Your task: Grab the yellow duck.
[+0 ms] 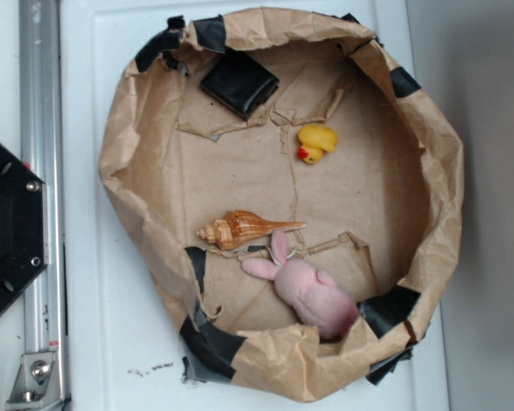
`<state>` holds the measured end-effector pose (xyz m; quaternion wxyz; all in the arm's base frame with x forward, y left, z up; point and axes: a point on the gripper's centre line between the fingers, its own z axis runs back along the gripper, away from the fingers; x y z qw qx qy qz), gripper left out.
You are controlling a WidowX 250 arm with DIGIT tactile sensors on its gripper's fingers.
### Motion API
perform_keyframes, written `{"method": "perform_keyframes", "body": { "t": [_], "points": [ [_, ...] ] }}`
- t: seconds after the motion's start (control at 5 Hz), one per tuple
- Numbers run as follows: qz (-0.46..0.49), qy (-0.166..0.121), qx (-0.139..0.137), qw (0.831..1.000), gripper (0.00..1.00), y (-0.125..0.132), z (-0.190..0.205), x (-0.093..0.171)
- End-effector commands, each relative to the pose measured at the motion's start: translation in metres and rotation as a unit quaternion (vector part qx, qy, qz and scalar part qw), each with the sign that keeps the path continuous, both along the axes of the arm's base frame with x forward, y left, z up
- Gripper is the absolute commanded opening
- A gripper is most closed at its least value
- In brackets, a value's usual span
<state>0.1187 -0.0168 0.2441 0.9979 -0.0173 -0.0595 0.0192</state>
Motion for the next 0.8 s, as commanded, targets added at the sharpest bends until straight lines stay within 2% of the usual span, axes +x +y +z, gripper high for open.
{"method": "perform_keyframes", "body": {
  "t": [0.0, 0.2, 0.4, 0.6],
  "points": [
    [0.000, 0.000, 0.000, 1.000, 1.00, 0.000, 0.000, 0.000],
    [-0.005, -0.037, 0.045, 0.998, 1.00, 0.021, -0.009, 0.044],
    [-0.021, -0.109, 0.087, 0.990, 1.00, 0.020, -0.020, 0.079],
    [-0.039, -0.135, 0.046, 0.989, 1.00, 0.024, -0.051, 0.108]
  ]
}}
